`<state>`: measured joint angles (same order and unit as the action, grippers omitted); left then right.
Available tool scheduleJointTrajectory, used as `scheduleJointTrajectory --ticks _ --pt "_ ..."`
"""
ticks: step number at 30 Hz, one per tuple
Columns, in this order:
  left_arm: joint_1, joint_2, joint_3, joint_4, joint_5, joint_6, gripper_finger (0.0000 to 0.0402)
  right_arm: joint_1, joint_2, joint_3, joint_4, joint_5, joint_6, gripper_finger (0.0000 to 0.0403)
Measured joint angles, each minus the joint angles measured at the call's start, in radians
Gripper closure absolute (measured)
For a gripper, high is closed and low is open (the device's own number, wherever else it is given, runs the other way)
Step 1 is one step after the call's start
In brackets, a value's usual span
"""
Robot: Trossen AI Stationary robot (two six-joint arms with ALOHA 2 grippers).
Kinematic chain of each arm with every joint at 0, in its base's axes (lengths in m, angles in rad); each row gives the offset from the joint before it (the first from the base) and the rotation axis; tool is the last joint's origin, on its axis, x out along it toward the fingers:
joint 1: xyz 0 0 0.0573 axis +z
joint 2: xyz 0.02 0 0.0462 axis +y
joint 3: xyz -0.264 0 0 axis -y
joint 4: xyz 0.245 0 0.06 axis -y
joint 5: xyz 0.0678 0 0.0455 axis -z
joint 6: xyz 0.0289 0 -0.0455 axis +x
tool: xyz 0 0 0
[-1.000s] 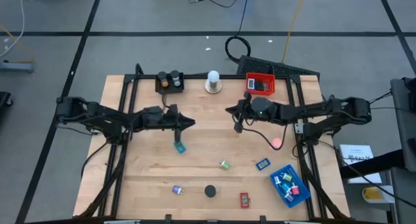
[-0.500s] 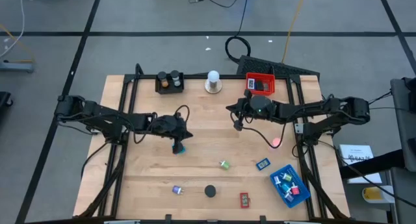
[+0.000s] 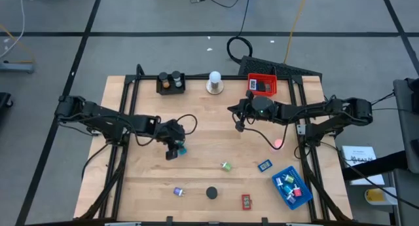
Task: Pick & Place Office items
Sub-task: Put the light blue digital timer into the red bin
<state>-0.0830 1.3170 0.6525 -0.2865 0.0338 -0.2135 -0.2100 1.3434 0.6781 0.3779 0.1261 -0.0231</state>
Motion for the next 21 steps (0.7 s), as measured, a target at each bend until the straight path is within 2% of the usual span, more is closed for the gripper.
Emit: scheduleJointTrajectory --ticks 6,10,16,21 --pt "0.0 0.029 0.0 -0.016 0.012 0.078 0.014 0.0 0.0 0.0 -0.001 0.0 0.0 0.04" --pt "-0.003 0.078 0.0 -0.016 0.047 0.187 0.0101 0.0 0.0 0.0 -0.001 0.0 0.0 0.04" --pt "-0.01 0.169 0.001 0.001 0.038 0.336 0.0084 0.0 0.0 0.0 -0.01 -0.001 0.0 0.04" --pt "-0.008 0.201 0.002 0.002 0.018 0.35 0.0102 0.0 0.0 -0.012 0.003 -0.001 0.0 0.04"
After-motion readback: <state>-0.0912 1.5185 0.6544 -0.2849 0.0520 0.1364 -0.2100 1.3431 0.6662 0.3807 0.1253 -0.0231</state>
